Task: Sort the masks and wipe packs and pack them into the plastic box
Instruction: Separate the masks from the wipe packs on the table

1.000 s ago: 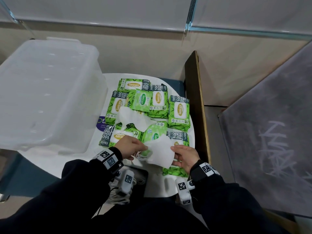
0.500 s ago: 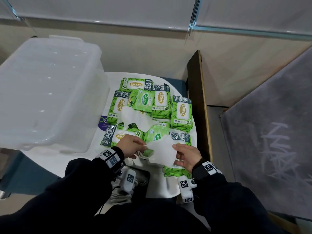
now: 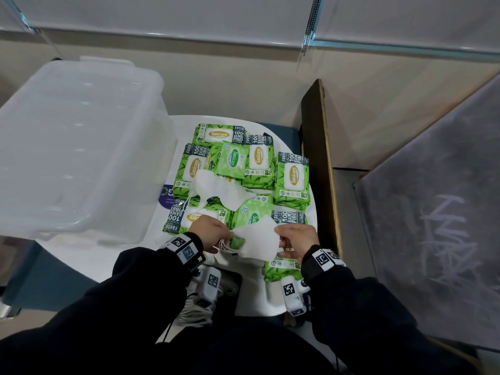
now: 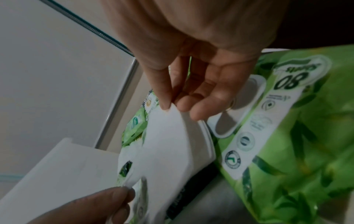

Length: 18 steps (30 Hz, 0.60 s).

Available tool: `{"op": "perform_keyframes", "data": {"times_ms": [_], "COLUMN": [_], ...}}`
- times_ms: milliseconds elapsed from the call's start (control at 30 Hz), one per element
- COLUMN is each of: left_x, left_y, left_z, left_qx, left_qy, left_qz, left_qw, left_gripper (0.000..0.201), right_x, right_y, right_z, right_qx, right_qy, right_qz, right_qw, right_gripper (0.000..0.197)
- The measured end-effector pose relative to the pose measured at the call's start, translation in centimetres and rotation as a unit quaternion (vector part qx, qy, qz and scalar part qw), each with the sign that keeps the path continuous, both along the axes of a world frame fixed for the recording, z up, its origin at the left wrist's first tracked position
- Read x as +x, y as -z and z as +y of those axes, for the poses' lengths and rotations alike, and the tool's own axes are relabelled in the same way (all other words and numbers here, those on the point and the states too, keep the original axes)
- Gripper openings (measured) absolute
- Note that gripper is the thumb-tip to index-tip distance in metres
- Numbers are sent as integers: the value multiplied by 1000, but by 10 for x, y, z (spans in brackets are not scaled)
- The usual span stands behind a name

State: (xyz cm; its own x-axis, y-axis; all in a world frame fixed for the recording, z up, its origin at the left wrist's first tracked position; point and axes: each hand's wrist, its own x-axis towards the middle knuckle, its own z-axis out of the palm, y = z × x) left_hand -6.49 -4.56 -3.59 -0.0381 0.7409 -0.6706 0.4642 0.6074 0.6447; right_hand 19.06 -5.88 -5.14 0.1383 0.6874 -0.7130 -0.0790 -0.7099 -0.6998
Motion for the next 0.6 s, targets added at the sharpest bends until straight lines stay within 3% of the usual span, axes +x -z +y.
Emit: {"op": "perform_keyframes", "data": {"times_ms": [600], "left_x": [9], "left_y": [7], "left_z": [-2], "left_qx": [-1], "left_qy": [-48], "left_qz": [-2], "left_qw": [999], "left_gripper": [12], "right_x": [2], "right_y": [10], "right_z": [3], "right_qx": [14], "right_qy": [19], "right_qz": [-46], "right_qw": [999], "right_gripper": [11]}}
